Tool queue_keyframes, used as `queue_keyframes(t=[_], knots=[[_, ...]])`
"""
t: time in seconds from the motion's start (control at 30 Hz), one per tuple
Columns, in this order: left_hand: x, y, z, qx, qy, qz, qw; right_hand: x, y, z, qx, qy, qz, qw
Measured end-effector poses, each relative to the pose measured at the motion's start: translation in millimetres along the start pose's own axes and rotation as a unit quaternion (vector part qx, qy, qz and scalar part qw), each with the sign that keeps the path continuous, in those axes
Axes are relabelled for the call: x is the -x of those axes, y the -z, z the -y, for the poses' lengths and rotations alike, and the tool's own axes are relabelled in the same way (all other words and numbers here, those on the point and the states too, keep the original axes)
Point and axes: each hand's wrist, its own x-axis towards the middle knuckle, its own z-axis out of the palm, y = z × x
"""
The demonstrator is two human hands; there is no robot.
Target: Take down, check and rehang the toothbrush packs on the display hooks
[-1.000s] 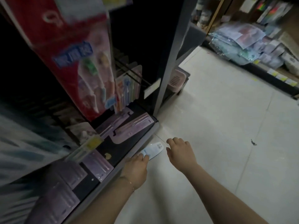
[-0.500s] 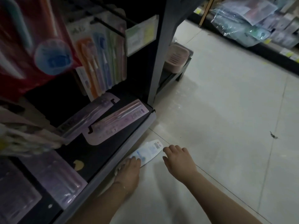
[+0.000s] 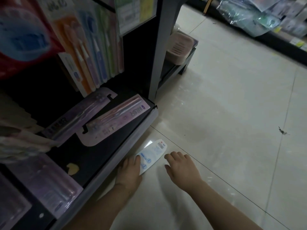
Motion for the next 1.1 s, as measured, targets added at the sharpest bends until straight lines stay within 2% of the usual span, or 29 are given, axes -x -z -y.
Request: queue_keyframes(t=[0.3,0.4,0.53,0.73,0.9,1.0,1.1], knots=[[37,51,-36,0.06,-0.039,-0.017,0.997,5,52,22,-0.084,0.034,0.109,0.99],[58,87,-48,0.112,-0.064,-0.042,0.991,12,84,24,-0.083,0.049,0.094,0.991],[98,143,-70,0.13,-0.074,-0.072,0.986,25,141,27,0.0,0.082,0.059,0.995],[149,243,-104,0.185,-0.055,-0.048,0.98,46,246,25,0.045,0.117,-0.01,0.992],[193,349,-137,0.253,-0.025,-0.066,0.965,61,348,17,0.031,0.1,-0.069,0.992],[225,416,-153,0.297,-0.053,-0.075,0.95,68,413,12,-0.007,0.07,-0.07,0.995],[259,478,-166,0.343,-0.084,-0.086,0.932,76,482,7,-0.09,0.055,-0.072,0.992]])
